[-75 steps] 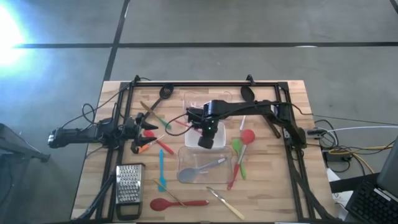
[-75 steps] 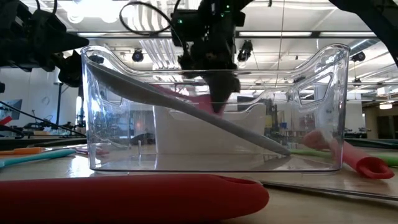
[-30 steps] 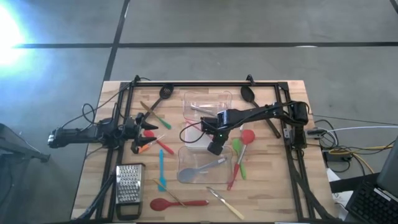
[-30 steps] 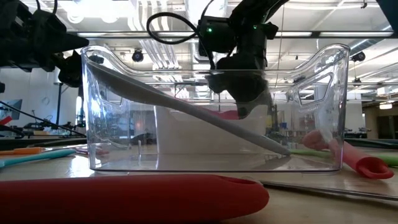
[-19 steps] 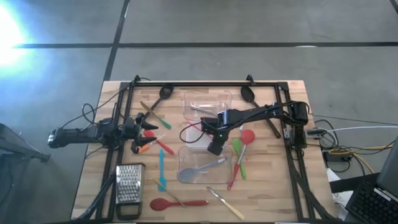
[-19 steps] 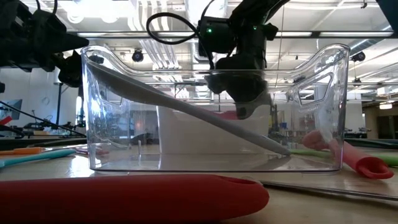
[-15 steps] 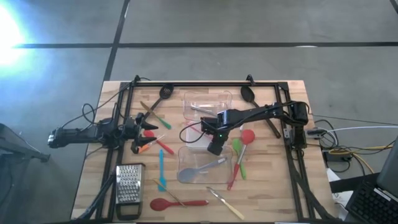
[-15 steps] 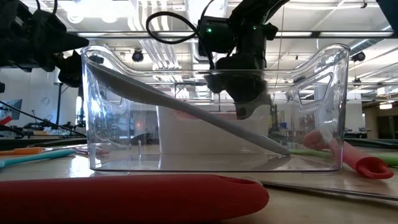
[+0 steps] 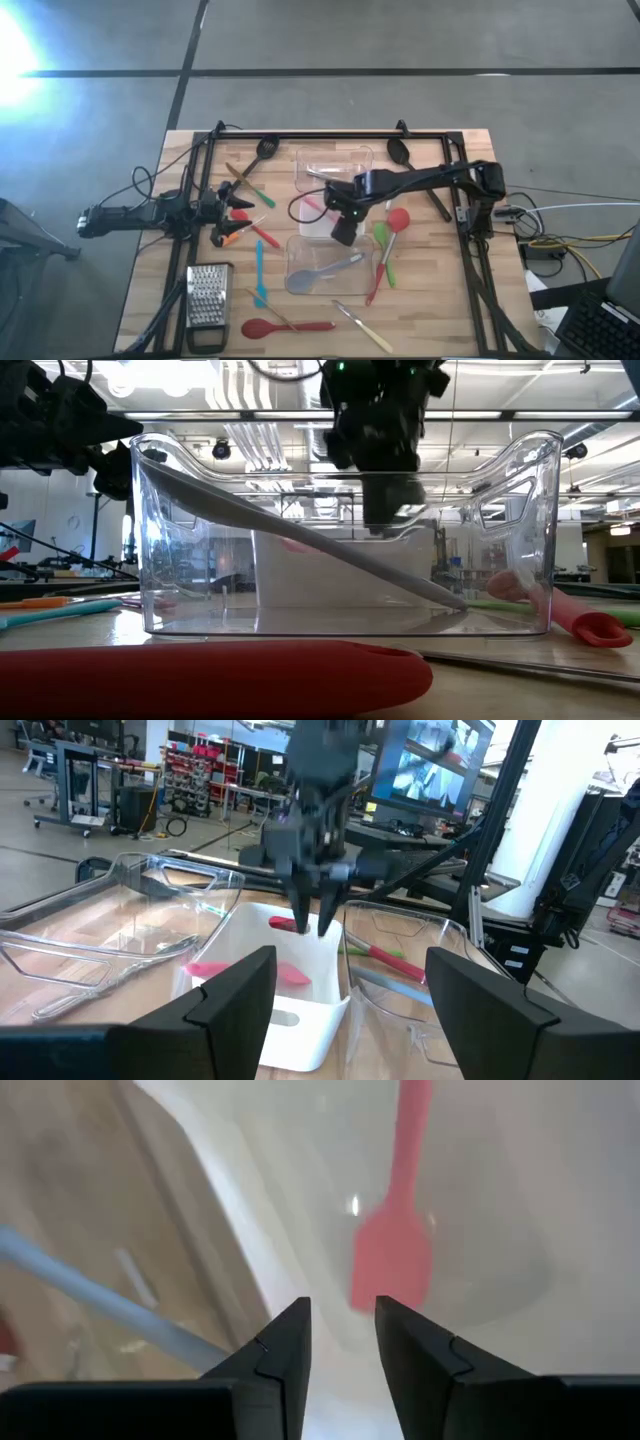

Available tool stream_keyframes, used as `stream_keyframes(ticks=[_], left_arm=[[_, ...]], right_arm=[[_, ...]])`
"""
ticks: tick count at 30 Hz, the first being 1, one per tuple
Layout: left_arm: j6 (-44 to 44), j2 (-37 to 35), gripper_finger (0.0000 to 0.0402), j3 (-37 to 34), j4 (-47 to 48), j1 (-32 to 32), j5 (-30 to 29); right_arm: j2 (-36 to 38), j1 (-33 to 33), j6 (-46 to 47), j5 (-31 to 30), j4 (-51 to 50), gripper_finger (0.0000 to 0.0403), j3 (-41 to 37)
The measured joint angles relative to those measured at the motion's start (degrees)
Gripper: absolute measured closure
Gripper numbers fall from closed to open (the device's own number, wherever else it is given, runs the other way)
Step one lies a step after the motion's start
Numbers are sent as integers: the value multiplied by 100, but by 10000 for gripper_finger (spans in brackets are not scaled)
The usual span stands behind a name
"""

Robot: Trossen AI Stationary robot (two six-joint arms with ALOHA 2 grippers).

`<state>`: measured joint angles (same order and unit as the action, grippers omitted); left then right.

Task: Pick & Place Kitchen Items
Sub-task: Put the pink spatula into the white bin, then put the green knife into the top transparent bin

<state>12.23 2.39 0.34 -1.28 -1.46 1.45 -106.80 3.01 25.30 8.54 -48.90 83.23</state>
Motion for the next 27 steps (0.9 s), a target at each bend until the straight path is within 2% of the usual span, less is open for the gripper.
stream_keyframes(ticks=[11,22,27], left_arm=[[0,2,140,0,2,-2,0],[0,2,140,0,2,-2,0],[0,2,140,0,1,-1,0]], right_arm=[[1014,-106,0,-209,-99,325,201],[1995,-677,134,-1724,-636,354,-27],[2158,-937,132,-2143,-853,360,-40]])
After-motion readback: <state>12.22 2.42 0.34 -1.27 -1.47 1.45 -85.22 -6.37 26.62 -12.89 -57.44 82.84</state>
